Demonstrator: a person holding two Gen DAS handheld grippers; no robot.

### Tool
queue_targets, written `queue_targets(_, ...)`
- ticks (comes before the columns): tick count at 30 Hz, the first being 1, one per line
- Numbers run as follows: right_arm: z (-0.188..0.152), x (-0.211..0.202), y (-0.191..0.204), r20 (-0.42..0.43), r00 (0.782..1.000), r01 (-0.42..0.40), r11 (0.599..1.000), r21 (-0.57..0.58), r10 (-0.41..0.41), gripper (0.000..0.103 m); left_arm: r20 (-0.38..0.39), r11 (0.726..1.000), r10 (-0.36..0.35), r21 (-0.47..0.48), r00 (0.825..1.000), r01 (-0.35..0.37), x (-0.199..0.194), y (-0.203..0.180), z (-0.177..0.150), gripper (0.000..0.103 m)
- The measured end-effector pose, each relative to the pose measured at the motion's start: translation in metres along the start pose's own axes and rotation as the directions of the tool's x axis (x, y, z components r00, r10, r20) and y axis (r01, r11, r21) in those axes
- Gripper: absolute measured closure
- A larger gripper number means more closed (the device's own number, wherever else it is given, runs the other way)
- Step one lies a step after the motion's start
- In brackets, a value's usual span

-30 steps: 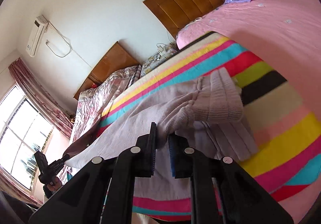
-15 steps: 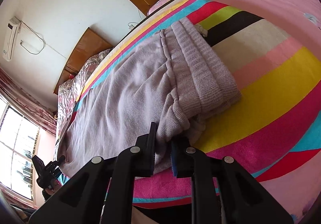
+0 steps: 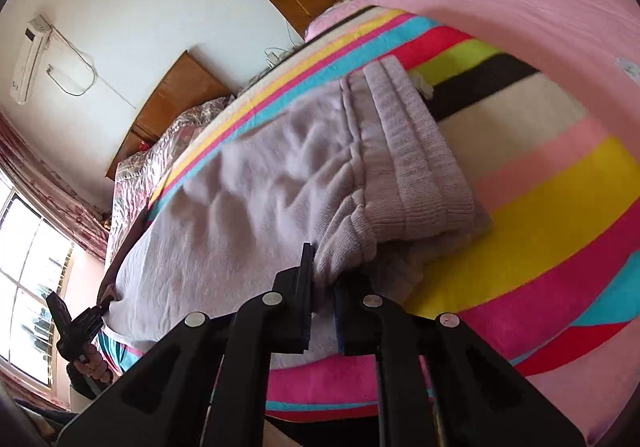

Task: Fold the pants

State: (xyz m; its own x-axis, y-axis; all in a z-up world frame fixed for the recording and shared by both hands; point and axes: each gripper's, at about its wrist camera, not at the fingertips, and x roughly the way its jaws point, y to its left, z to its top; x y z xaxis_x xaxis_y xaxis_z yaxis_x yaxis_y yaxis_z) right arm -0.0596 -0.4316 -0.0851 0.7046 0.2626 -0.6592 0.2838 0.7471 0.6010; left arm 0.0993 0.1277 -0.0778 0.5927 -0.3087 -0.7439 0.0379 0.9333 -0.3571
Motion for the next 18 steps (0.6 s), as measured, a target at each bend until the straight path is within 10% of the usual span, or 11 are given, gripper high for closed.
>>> queue_targets(18,-0.002,-0.010,0.000,0.009,1.000,0.015,1.000,-0.002,-0.015,0.096,0.065,1.000,-0.001,-0.010,0.998,0.002,-0.006,0.006,-0.010,0.089)
